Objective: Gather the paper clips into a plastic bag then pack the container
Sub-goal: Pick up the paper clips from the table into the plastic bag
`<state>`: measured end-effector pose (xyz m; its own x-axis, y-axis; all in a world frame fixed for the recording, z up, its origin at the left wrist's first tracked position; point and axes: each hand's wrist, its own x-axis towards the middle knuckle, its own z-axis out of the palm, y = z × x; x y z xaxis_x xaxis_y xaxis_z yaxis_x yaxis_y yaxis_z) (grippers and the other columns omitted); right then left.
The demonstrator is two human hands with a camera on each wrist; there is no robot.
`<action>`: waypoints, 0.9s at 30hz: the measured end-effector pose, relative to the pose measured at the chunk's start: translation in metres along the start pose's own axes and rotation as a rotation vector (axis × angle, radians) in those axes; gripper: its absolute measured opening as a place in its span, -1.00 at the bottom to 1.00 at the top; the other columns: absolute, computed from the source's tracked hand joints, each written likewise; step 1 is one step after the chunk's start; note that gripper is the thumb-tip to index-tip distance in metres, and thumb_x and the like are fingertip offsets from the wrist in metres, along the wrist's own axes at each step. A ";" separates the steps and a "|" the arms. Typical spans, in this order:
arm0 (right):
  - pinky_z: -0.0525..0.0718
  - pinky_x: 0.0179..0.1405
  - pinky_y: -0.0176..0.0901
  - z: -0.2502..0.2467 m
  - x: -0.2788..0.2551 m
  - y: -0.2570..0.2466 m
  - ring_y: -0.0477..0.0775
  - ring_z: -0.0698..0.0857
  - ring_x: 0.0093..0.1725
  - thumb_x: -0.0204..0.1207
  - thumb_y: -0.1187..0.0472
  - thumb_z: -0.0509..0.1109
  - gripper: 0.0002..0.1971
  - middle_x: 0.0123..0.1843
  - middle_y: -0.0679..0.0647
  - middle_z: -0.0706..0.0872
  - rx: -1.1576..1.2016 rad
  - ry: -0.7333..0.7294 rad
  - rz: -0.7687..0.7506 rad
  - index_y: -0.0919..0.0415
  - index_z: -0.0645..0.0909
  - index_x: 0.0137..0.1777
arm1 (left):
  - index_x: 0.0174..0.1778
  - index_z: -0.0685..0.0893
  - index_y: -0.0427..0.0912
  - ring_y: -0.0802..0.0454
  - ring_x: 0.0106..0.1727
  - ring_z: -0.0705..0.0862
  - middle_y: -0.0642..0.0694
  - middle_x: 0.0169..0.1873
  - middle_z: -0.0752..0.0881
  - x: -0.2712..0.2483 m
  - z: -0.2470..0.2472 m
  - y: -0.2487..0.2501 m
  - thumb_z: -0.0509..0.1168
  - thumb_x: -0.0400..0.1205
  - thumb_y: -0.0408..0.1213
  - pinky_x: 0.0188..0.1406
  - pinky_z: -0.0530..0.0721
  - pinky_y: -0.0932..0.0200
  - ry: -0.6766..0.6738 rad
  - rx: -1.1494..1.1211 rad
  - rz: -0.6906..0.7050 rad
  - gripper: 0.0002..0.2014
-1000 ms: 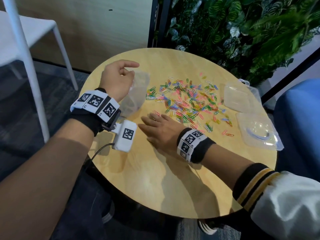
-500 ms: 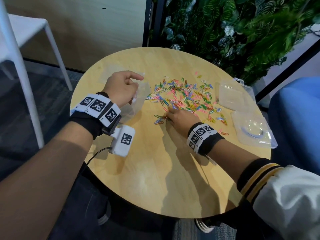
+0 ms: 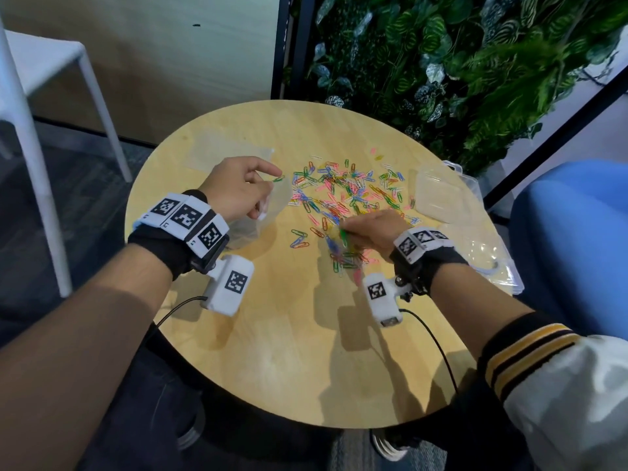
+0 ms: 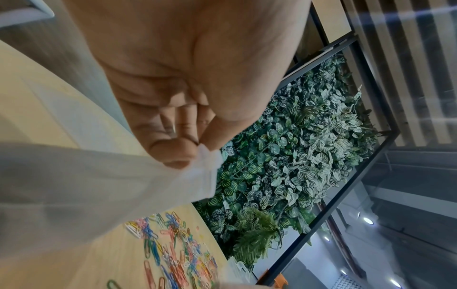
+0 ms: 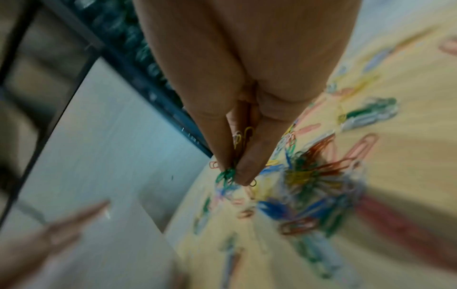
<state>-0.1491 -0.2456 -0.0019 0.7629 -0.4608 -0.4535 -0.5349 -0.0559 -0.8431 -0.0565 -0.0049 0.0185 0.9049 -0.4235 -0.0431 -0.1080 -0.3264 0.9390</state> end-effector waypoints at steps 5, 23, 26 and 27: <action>0.78 -0.24 -0.38 0.005 -0.015 -0.033 0.02 0.77 -0.06 0.54 0.38 0.45 -0.74 -0.03 0.23 0.78 0.494 -0.212 0.057 0.49 0.67 0.19 | 0.21 0.72 -0.14 -0.05 -0.47 0.63 -0.18 -0.43 0.72 0.000 0.013 0.001 0.27 0.70 -0.42 -0.43 0.69 0.16 -0.039 0.009 -0.017 -0.77; 0.81 -0.01 -0.21 0.059 -0.029 -0.060 0.19 0.76 0.09 0.54 0.50 0.39 -0.76 0.14 0.34 0.72 0.264 -0.244 -0.065 0.54 0.62 0.19 | 0.31 0.59 -0.19 -0.20 -0.38 0.68 -0.30 -0.23 0.69 -0.002 0.019 0.006 0.22 0.71 -0.49 -0.31 0.78 0.06 -0.010 -0.216 -0.092 -0.72; 0.77 0.16 0.04 0.059 -0.031 -0.059 0.20 0.82 0.03 0.41 0.41 0.53 -0.85 -0.06 0.23 0.83 -0.173 -0.204 -0.188 0.24 0.78 -0.04 | 0.32 0.58 -0.19 -0.18 -0.38 0.72 -0.29 -0.24 0.70 -0.003 0.020 0.008 0.24 0.70 -0.49 -0.21 0.81 0.00 -0.015 -0.225 -0.077 -0.71; 0.77 0.16 0.11 0.060 -0.031 -0.060 0.18 0.83 0.01 0.36 0.36 0.56 -0.84 -0.13 0.16 0.85 -0.333 -0.186 -0.232 0.13 0.80 -0.10 | 0.32 0.58 -0.19 -0.17 -0.39 0.72 -0.26 -0.27 0.70 -0.004 0.021 0.009 0.24 0.70 -0.49 -0.21 0.81 0.00 -0.019 -0.225 -0.068 -0.71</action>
<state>-0.1189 -0.1742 0.0456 0.9125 -0.2367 -0.3337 -0.4066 -0.4348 -0.8035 -0.0695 -0.0240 0.0200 0.8987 -0.4237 -0.1129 0.0491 -0.1586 0.9861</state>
